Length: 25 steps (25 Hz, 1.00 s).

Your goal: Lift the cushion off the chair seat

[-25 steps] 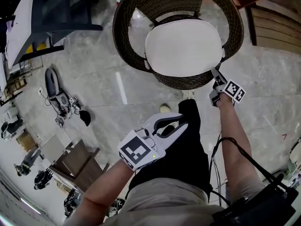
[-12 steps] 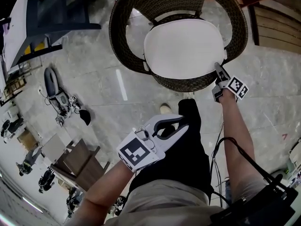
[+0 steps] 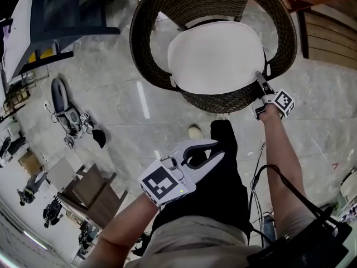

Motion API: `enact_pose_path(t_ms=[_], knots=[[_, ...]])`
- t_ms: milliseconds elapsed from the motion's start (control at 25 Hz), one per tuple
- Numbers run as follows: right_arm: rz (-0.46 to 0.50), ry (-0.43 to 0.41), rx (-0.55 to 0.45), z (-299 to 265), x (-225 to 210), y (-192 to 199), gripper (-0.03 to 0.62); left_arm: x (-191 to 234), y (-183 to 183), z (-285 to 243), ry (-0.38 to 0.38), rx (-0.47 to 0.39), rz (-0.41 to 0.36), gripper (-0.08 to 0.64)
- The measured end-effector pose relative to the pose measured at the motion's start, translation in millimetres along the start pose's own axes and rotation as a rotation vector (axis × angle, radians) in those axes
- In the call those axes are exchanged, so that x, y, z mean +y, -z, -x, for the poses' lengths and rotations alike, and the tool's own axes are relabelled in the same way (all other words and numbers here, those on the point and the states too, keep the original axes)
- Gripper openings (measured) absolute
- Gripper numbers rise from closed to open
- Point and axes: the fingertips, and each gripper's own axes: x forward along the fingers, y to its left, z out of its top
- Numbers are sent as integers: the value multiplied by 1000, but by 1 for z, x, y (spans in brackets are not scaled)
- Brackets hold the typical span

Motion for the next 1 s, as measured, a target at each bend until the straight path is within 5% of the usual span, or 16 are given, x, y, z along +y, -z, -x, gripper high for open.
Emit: enact_pose_path(t_ms=[320, 560, 1000], knots=[[6, -52, 73, -20, 9, 7, 124, 6, -7, 2, -1, -49, 25, 57], [44, -94, 238, -48, 24, 43, 126, 9, -7, -1, -12, -55, 36, 57], [47, -80, 261, -74, 38, 52, 99, 19, -12, 2, -47, -89, 57, 57]])
